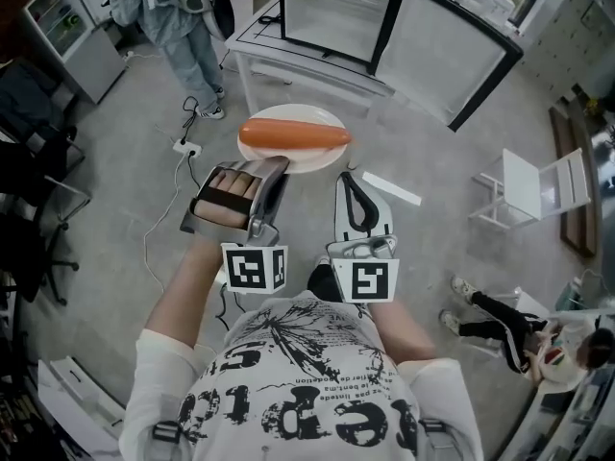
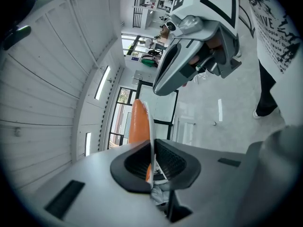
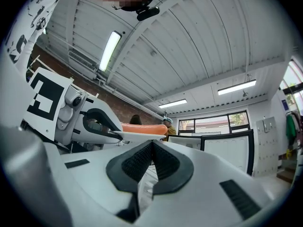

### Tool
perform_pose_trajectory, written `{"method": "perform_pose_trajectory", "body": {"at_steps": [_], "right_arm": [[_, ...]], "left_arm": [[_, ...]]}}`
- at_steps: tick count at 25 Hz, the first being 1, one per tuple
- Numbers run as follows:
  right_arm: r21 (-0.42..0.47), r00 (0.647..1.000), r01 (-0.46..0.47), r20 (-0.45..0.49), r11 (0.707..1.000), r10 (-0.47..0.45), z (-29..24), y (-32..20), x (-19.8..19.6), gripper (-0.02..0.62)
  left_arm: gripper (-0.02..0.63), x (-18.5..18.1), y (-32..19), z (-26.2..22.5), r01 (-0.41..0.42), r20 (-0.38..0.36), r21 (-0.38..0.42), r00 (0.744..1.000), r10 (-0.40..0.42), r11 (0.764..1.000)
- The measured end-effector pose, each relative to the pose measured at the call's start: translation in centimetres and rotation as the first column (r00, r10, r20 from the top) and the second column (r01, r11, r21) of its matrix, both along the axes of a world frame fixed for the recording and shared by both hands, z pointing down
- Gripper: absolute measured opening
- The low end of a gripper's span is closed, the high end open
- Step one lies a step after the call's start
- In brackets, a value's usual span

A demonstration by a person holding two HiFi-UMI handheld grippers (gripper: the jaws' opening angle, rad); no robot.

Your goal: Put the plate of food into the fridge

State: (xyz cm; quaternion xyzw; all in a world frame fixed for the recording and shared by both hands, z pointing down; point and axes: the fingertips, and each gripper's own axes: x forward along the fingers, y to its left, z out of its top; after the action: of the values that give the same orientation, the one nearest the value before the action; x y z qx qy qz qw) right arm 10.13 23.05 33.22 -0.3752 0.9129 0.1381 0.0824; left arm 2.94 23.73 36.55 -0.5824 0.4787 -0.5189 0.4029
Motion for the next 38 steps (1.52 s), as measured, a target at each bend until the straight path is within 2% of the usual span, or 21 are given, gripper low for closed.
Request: {"method": "perform_pose_trajectory", "body": {"at_steps": [5, 12, 19, 26, 33, 38], "right_arm": [[0.017, 0.999, 0.046, 0.006, 0.999, -0.046, -0.4, -6.9, -1.0, 0.002], [0.000, 0.998, 0.064, 0.014, 0.998, -0.064, -0.9, -16.7, -1.1, 0.002], [-0.026, 0.998, 0.060, 0.011, 0.998, -0.060, -0.5, -23.3, -2.4, 0.002], [-0.007, 1.000, 0.001, -0.016, 1.000, -0.001, 0.2, -28.4, -5.5, 0.002], [-0.024, 0.992, -0.124, 0.003, 0.992, 0.125, 0.1, -34.8, -9.9, 0.002], [-0.036, 0.975, -0.221, 0.018, 0.975, 0.222, -0.3, -38.9, -14.2, 0.002]], "left_arm": [[0.031, -1.2, -6.7, -0.4, 0.047, 0.012, 0.008, 0.999, -0.047, 0.999], [0.031, -1.9, -15.7, -1.0, 0.088, 0.003, 0.019, 0.996, -0.088, 0.996], [0.031, -3.3, -22.5, -0.6, 0.084, -0.011, 0.002, 0.996, -0.084, 0.996], [0.031, -6.5, -28.3, 0.2, 0.018, -0.018, 0.004, 1.000, -0.018, 1.000], [0.031, -11.4, -35.1, 0.2, -0.096, -0.002, -0.009, 0.995, 0.096, 0.995], [0.031, -15.5, -39.9, 0.1, -0.197, 0.003, -0.013, 0.980, 0.197, 0.980]]}}
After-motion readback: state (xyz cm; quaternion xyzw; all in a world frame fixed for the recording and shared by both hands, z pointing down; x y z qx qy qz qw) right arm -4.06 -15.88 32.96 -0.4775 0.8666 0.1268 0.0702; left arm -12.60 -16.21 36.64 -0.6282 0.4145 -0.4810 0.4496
